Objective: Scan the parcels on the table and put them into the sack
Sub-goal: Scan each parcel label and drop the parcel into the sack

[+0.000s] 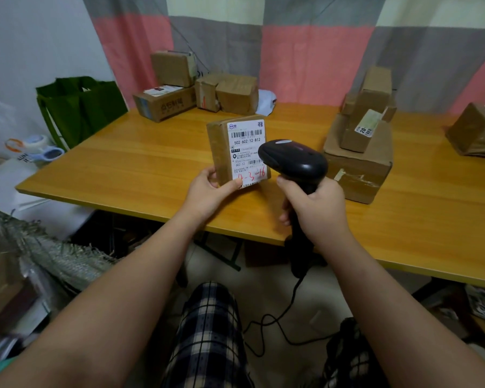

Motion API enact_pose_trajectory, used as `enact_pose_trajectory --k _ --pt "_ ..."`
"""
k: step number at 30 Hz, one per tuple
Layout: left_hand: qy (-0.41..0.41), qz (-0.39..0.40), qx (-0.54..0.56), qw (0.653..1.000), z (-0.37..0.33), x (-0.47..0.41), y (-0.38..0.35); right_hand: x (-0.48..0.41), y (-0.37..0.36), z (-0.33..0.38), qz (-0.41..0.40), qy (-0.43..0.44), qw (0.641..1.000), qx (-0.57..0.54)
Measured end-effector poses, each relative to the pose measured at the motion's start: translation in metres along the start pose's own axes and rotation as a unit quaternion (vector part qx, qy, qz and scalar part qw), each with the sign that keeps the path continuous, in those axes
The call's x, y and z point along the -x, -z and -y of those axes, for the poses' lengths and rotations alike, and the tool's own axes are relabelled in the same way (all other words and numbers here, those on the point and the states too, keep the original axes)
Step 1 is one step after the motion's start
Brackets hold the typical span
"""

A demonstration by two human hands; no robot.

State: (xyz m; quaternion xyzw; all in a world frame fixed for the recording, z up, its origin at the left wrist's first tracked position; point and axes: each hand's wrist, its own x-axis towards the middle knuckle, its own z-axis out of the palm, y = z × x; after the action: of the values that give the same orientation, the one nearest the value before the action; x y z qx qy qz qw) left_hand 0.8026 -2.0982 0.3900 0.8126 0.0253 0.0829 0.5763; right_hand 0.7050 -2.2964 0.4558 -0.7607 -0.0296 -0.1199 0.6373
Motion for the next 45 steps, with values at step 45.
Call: enact_pose_trajectory --k 45 --pt "0.173 -0.236 -0.391 0.873 0.126 0.3 0.276 0.112 -0.243 -0.055 0.4 0.093 0.888 0.208"
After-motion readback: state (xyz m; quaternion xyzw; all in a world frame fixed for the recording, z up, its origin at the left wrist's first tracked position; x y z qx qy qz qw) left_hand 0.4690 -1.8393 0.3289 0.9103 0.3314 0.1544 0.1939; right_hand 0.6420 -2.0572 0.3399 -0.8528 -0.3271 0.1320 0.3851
